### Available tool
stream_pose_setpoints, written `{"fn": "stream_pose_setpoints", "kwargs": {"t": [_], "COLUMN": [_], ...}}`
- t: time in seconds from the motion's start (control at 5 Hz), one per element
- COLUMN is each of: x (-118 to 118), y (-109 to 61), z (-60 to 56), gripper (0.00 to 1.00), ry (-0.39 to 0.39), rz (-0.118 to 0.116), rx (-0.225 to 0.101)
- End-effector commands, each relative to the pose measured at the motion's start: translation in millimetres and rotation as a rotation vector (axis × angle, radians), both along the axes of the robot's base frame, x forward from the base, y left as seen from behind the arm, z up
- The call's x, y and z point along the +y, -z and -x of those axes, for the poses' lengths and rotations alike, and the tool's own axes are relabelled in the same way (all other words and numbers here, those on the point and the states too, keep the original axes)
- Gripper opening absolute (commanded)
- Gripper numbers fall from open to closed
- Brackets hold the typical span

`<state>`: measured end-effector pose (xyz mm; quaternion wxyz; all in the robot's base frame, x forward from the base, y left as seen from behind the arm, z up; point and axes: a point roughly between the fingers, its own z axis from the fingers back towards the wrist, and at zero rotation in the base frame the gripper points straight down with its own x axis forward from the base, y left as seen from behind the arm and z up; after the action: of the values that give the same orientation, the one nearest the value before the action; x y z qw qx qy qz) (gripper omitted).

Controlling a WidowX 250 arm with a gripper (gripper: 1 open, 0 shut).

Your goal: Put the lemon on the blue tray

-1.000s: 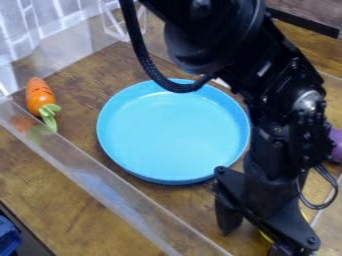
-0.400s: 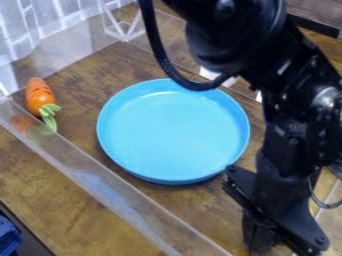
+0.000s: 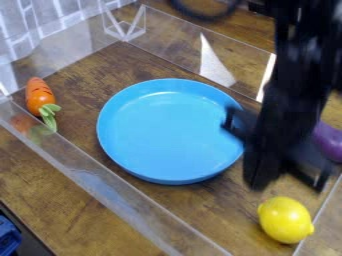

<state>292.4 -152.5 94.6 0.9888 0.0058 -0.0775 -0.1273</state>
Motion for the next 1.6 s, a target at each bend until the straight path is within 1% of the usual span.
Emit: {"fn": "stream_pose_setpoints", "kwargs": {"t": [0.0, 0.2, 0.4, 0.8, 1.0, 1.2, 1.4], "x": [-6, -23, -29, -29, -22, -16, -4], "y": [-20.7, -9.8, 1.8, 53.6, 48.4, 33.6, -0.2], "z": [-11.1, -10.2, -11.1, -10.2, -10.9, -11.3, -11.8], "gripper": [1.00, 1.00, 1.00, 1.00, 0.00, 0.00, 0.00], "ry": [-0.065, -0.092, -0.112, -0.143, -0.136, -0.121, -0.120], "rz": [0.012, 0.011, 0.012, 0.026, 0.020, 0.015, 0.007], "rx": [-0.065, -0.060, -0.051, -0.050, -0.066, -0.092, -0.145]}}
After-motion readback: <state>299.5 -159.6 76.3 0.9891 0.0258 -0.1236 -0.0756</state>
